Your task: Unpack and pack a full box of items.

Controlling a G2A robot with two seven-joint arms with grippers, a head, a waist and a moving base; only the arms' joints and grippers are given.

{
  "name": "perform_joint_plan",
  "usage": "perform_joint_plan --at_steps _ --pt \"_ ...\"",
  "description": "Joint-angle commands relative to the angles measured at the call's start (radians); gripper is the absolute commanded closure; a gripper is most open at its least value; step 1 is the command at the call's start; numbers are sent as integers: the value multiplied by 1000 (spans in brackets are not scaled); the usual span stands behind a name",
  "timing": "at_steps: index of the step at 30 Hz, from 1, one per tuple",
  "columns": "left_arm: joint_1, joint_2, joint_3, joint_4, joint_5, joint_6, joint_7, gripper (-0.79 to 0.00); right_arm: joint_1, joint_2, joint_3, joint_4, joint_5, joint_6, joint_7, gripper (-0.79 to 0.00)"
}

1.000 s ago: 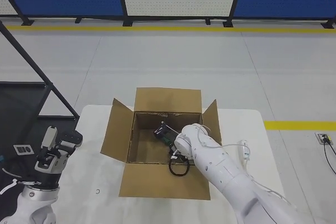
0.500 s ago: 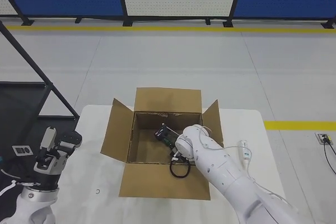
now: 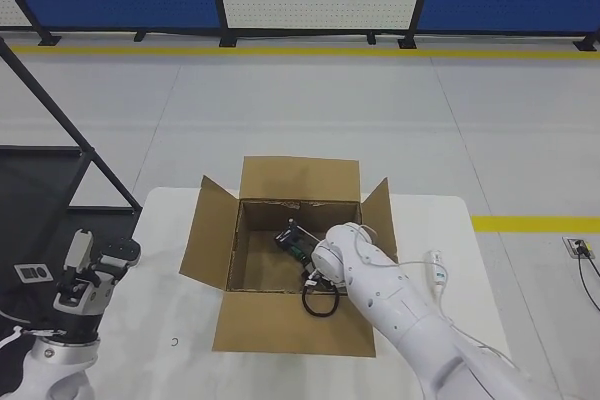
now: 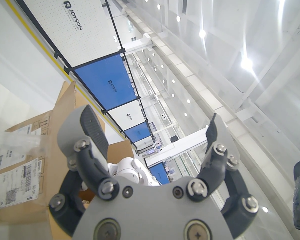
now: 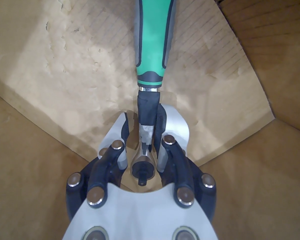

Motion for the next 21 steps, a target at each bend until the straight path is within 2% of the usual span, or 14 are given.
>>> perform_joint_plan --at_steps 1,6,7,8,9,16,21 --pt "2 0 -2 0 -3 -3 -1 -785 2 -4 0 10 1 2 1 -268" --pt "8 0 -9 -2 -9 -9 -2 -785 7 -15 -2 40 -1 7 0 -234" --pt "9 0 -9 -2 -10 -9 -3 -785 8 -17 -1 45 1 9 -1 -182" --pt "10 0 -10 -3 -10 -10 -3 -785 9 -19 -1 51 1 9 -3 -62" --pt "11 0 -10 -3 -10 -12 -3 -785 10 -21 0 56 2 9 -7 0" --pt "16 0 -10 -7 -11 -20 -11 -785 13 -23 13 63 3 6 -46 0" --pt "19 0 -2 -14 -8 -24 -17 -785 -5 -4 32 12 -18 5 -75 0"
